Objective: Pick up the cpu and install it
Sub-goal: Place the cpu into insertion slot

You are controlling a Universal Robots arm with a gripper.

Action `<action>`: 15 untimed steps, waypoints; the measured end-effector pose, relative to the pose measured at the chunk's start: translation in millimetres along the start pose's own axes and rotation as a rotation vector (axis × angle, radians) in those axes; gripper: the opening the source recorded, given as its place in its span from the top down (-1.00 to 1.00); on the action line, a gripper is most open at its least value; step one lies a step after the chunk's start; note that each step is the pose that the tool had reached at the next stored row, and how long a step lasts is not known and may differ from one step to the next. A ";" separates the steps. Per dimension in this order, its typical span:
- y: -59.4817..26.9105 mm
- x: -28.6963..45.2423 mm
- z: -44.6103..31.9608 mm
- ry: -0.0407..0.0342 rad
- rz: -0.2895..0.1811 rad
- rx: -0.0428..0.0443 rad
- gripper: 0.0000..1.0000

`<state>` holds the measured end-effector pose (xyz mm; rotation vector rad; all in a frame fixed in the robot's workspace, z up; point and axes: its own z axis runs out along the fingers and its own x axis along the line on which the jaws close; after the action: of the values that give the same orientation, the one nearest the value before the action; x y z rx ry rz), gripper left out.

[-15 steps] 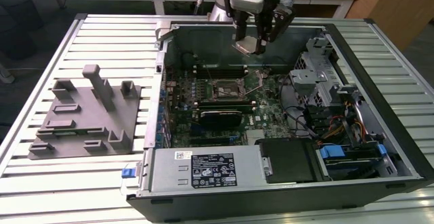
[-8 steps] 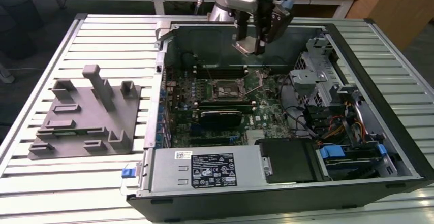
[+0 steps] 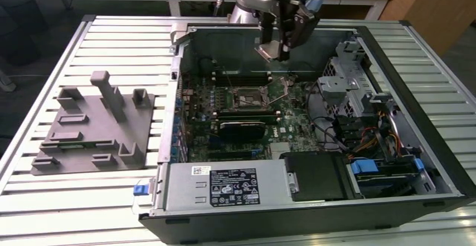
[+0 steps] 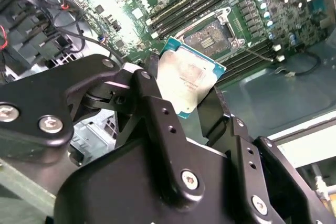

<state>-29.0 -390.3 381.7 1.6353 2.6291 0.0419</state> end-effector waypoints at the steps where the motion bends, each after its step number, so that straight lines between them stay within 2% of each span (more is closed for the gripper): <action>1: 0.0 0.1 0.1 -0.0006 0.013 0.0003 -0.08; 15: 0.2 0.6 1.9 -0.0108 0.231 0.0055 -0.08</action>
<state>-29.0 -389.8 379.8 1.9261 2.4207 0.0336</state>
